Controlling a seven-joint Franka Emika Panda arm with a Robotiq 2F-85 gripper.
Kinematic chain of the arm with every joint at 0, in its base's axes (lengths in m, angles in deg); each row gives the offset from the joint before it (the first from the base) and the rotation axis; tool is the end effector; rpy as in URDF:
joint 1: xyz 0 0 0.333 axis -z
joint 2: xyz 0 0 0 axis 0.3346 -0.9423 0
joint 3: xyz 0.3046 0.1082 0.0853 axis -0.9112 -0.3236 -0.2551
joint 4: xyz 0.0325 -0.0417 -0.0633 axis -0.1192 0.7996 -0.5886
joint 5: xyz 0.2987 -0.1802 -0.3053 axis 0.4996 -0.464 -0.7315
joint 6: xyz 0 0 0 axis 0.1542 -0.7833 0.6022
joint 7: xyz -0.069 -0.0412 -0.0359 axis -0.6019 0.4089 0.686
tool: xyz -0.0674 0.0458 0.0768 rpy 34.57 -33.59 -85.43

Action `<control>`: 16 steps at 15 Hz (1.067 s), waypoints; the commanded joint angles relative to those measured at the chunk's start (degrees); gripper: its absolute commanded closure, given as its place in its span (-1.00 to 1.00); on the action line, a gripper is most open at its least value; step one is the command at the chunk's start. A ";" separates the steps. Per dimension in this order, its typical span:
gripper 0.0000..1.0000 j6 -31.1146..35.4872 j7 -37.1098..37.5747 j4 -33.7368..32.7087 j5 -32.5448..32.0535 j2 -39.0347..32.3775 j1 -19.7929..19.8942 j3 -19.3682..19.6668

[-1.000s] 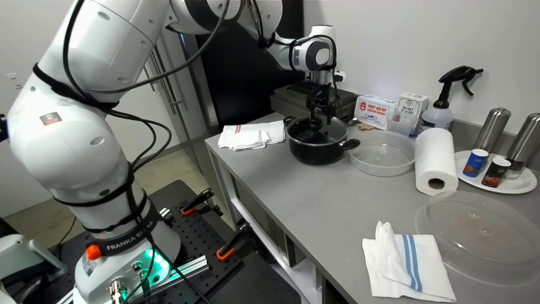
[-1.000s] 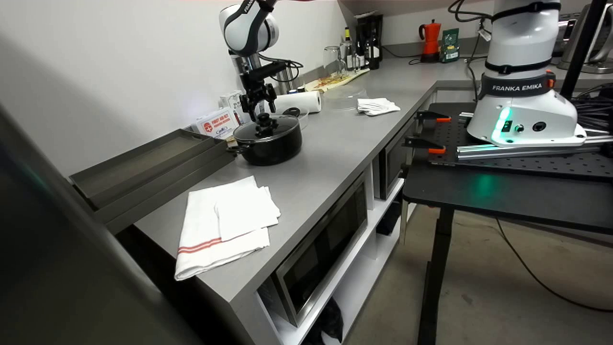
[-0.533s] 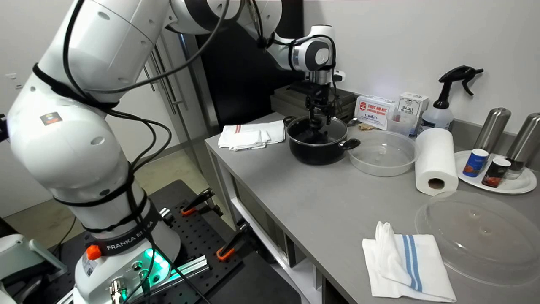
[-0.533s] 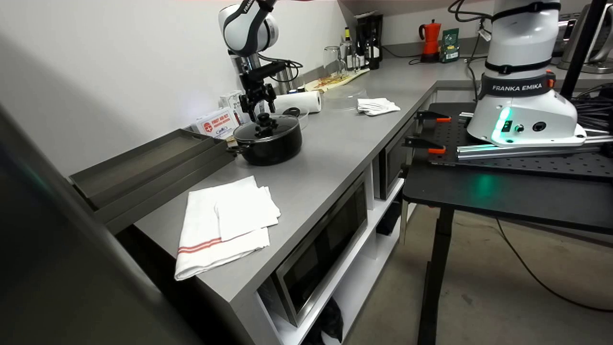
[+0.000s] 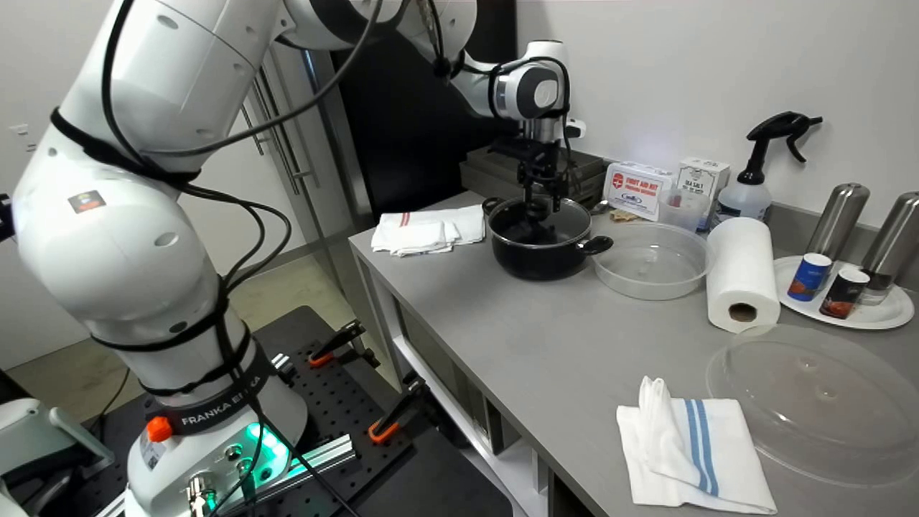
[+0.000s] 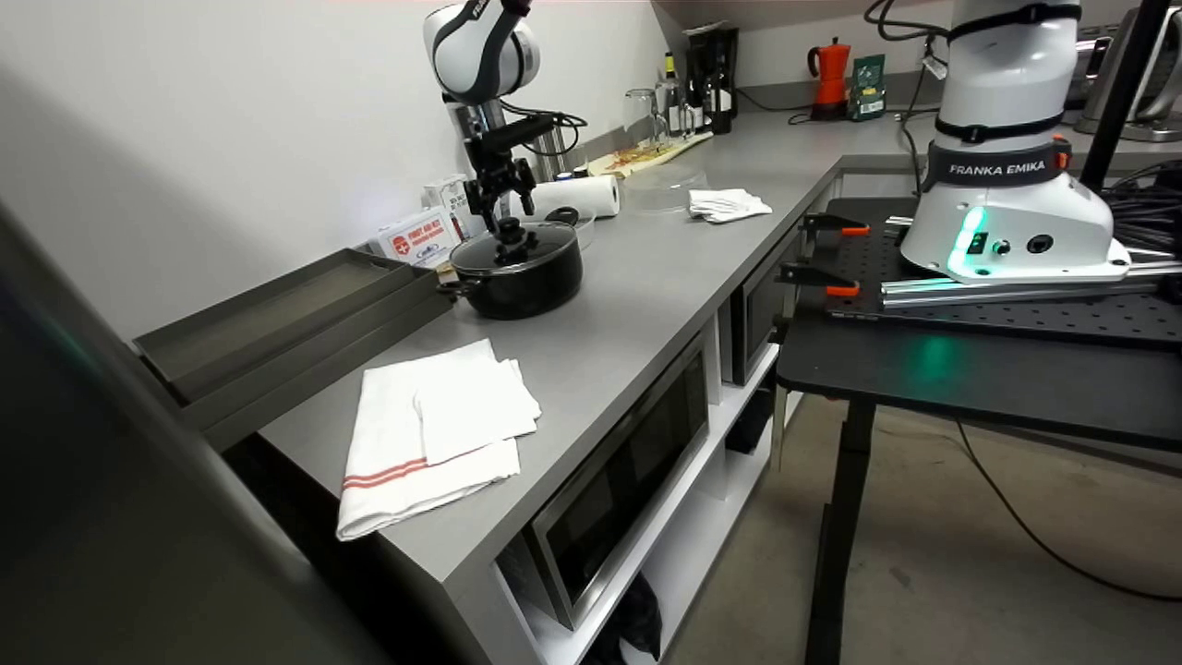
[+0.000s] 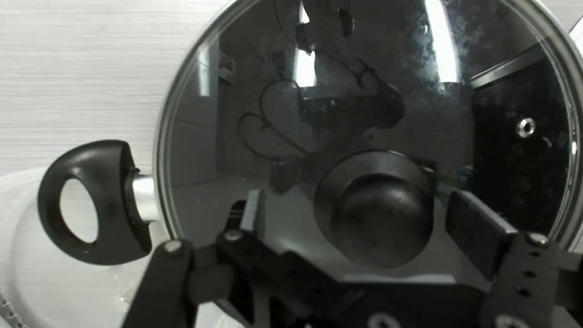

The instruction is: Pick up the lid from the pot and put it on the counter

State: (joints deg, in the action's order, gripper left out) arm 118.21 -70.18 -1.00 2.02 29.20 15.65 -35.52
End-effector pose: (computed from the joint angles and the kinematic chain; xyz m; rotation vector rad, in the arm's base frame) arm 0.7890 0.0307 0.1724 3.0911 -0.2913 -0.0699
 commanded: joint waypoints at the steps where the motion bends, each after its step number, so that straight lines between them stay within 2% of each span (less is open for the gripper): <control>1: -1.00 0.54 -1.41 4.70 0.36 3.74 0.19 -0.43; 7: -1.00 0.39 -1.34 6.35 0.30 4.93 0.17 -0.46; 16: -1.00 -0.54 -1.02 4.55 0.31 3.52 0.11 -0.40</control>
State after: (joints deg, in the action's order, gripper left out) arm 118.20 -70.36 3.78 2.02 32.55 15.65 -35.68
